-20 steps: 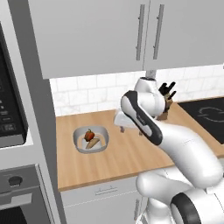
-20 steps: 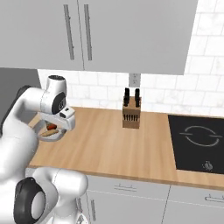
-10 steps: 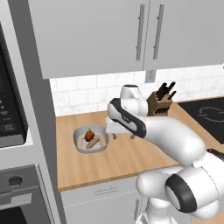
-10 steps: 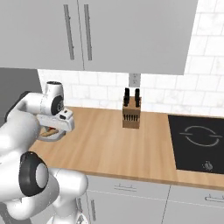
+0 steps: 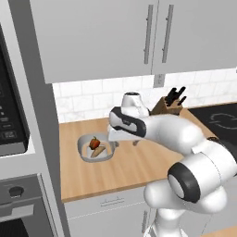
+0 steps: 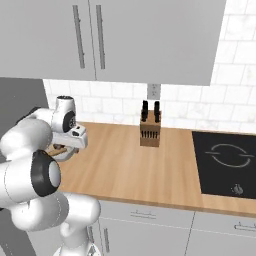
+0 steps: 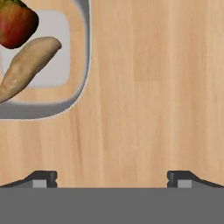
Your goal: Take the meat container that has the steak and place it on the second highest rack of the freezer. Then take the vegetable container that has the bell pepper and sweet potato and place it on the highest rack of the freezer.
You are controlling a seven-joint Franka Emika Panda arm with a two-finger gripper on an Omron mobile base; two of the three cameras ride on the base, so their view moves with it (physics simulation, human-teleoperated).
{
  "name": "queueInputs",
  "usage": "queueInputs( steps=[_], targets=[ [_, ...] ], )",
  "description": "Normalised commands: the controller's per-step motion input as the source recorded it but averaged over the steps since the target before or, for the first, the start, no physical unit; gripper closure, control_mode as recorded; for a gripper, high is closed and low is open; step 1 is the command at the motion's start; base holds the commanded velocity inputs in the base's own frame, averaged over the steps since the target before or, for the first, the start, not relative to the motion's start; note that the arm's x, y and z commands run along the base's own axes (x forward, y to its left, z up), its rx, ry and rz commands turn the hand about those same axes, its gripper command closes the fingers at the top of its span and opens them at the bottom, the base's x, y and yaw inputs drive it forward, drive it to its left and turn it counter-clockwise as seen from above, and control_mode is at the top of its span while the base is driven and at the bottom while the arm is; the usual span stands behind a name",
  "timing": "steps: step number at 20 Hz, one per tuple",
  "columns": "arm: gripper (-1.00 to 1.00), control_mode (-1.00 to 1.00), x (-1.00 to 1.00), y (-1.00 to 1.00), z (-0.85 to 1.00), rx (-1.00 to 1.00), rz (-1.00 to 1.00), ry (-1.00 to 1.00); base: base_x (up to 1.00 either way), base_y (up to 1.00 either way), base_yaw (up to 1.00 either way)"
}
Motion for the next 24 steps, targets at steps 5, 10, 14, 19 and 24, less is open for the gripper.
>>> queueInputs(
  steps=[5, 10, 14, 19, 24],
  targets=[
    [-1.00, -1.00, 0.55, 0.30, -0.29, -0.01, 0.02, 0.00, 0.00, 0.00, 0.00],
    [-1.00, -1.00, 0.71, 0.04, -0.26, 0.00, 0.00, 0.00, 0.00, 0.00, 0.00],
    [-1.00, -1.00, 0.53, 0.06, -0.30, 0.00, 0.00, 0.02, 0.00, 0.00, 0.00],
    [-1.00, -1.00, 0.03, 0.06, -0.23, 0.00, 0.02, 0.03, 0.00, 0.00, 0.00],
    [-1.00, -1.00, 0.00, 0.08, -0.30, 0.00, 0.01, 0.00, 0.00, 0.00, 0.00]
  ],
)
